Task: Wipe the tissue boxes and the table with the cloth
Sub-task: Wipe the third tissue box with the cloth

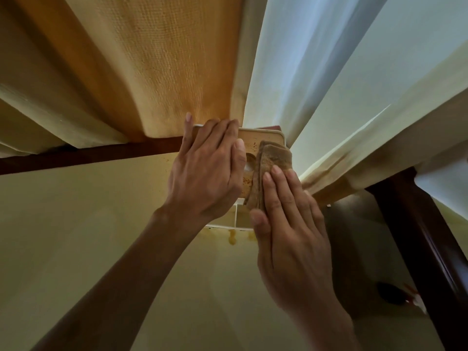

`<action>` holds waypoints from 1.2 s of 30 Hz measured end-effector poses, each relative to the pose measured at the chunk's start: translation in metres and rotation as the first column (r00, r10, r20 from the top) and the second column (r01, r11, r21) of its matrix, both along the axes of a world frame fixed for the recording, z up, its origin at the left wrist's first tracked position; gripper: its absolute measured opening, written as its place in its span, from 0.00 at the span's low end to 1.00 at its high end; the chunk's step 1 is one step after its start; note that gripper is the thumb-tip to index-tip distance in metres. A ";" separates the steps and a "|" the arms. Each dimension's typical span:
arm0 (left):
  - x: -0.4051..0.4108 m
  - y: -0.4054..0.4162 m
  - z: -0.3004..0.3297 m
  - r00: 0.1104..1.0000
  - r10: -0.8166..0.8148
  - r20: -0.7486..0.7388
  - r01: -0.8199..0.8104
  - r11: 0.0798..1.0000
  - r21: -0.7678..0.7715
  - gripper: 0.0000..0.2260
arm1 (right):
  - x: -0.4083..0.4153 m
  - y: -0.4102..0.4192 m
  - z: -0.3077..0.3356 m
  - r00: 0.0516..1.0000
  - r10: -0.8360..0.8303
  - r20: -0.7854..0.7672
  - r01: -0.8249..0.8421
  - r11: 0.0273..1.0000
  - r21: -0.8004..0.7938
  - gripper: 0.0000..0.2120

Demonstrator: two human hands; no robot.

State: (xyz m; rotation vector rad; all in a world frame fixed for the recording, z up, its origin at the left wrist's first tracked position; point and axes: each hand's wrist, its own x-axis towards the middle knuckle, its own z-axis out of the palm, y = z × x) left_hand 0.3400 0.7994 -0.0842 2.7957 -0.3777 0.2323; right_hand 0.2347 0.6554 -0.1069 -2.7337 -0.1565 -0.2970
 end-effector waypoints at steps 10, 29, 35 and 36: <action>-0.002 -0.002 0.003 0.999 -0.004 0.040 0.004 1.000 -0.012 0.25 | 0.038 0.002 0.008 0.997 -0.028 -0.077 0.029 0.999 0.015 0.25; -0.001 -0.003 -0.001 0.997 0.062 0.055 -0.061 0.998 -0.016 0.23 | -0.012 0.013 0.013 0.996 -0.059 -0.068 0.059 0.998 0.001 0.24; 0.001 -0.005 -0.001 0.995 0.080 0.053 -0.078 0.996 -0.037 0.23 | -0.003 0.014 0.010 0.997 -0.075 -0.036 0.077 0.996 0.055 0.25; 0.002 -0.006 -0.001 0.995 0.086 0.050 -0.084 0.996 -0.040 0.23 | 0.003 0.013 0.010 0.997 -0.071 -0.028 0.073 0.996 0.054 0.25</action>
